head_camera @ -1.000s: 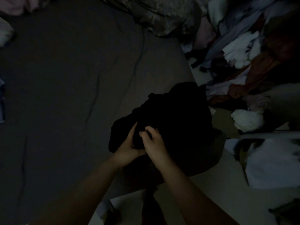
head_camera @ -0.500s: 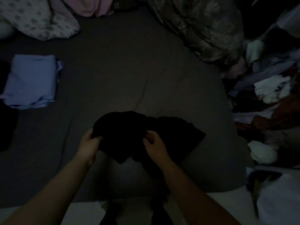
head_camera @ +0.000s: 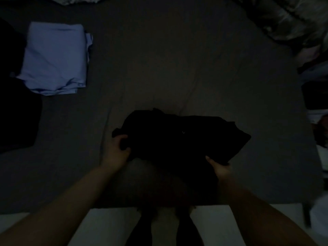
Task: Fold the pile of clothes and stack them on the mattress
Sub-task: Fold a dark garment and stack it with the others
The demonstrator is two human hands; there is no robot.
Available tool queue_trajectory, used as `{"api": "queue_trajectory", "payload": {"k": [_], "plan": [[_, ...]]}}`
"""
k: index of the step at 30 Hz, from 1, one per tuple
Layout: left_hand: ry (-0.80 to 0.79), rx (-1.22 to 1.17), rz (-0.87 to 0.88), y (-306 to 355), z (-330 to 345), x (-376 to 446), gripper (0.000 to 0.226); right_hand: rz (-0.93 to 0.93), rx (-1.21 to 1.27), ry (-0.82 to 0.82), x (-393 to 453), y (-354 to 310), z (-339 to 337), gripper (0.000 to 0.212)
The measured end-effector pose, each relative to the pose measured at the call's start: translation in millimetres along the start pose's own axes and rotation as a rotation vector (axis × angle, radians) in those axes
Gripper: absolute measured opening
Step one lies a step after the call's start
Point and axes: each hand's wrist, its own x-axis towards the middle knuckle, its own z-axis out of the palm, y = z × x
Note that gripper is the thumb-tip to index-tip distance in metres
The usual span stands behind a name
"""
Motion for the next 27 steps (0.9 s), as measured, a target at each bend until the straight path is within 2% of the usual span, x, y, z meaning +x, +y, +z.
{"api": "queue_trajectory", "payload": {"k": [2, 3, 5, 7, 9, 11, 12, 13, 14, 15, 17, 19, 21, 22, 23, 24, 25, 27], "plan": [[-0.128, 0.053, 0.015, 2, 35, -9, 0.048, 0.09, 0.079, -0.089, -40, -39, 9, 0.055], [-0.21, 0.011, -0.034, 8, 54, -16, 0.055, 0.063, 0.106, -0.082, -41, -47, 11, 0.047], [-0.294, -0.096, -0.139, 17, 90, -20, 0.079, -0.129, 0.048, 0.024, -39, -65, 17, 0.045], [-0.223, -0.24, -0.253, 28, 111, -16, 0.106, -0.359, -0.078, 0.1, -43, -90, 16, 0.041], [-0.048, -0.342, -0.479, 35, 113, -4, 0.119, -0.481, -0.147, 0.117, -44, -116, 9, 0.036], [0.078, -0.432, -0.647, 28, 105, 10, 0.121, -0.592, -0.197, 0.088, -44, -148, 0, 0.025], [0.093, -0.571, -0.69, 23, 101, 18, 0.12, -0.661, -0.238, 0.076, -43, -163, -3, 0.019], [0.085, -0.749, -0.719, 18, 97, 27, 0.112, -0.737, -0.288, 0.085, -39, -179, -4, 0.016], [0.065, -0.892, -0.725, 15, 93, 37, 0.096, -0.8, -0.347, 0.115, -35, -194, -5, 0.02], [0.046, -0.97, -0.697, 20, 87, 45, 0.071, -0.857, -0.408, 0.155, -30, -210, -5, 0.025], [0.063, -0.962, -0.61, 43, 74, 65, 0.025, -0.925, -0.452, 0.2, -22, -245, -2, 0.027], [0.135, -0.899, -0.426, 80, 56, 82, 0.009, -0.865, -0.277, 0.169, -11, -279, 6, 0.017], [0.155, -0.906, -0.175, 116, 39, 94, 0.02, -0.758, 0.022, 0.052, 5, -309, 13, 0.009], [0.131, -0.89, -0.079, 128, 34, 96, 0.028, -0.695, 0.164, -0.035, 14, -319, 17, 0.022], [0.117, -0.826, -0.017, 135, 34, 96, 0.035, -0.615, 0.265, -0.131, 19, -322, 19, 0.045], [0.132, -0.703, 0.022, 137, 38, 94, 0.04, -0.562, 0.261, -0.177, 26, -316, 20, 0.061], [0.174, -0.537, 0.043, 134, 46, 91, 0.045, -0.559, 0.187, -0.185, 29, -304, 21, 0.066], [0.268, -0.218, -0.003, 109, 75, 82, 0.058, -0.566, -0.056, -0.152, 38, -257, 28, 0.058]]}}
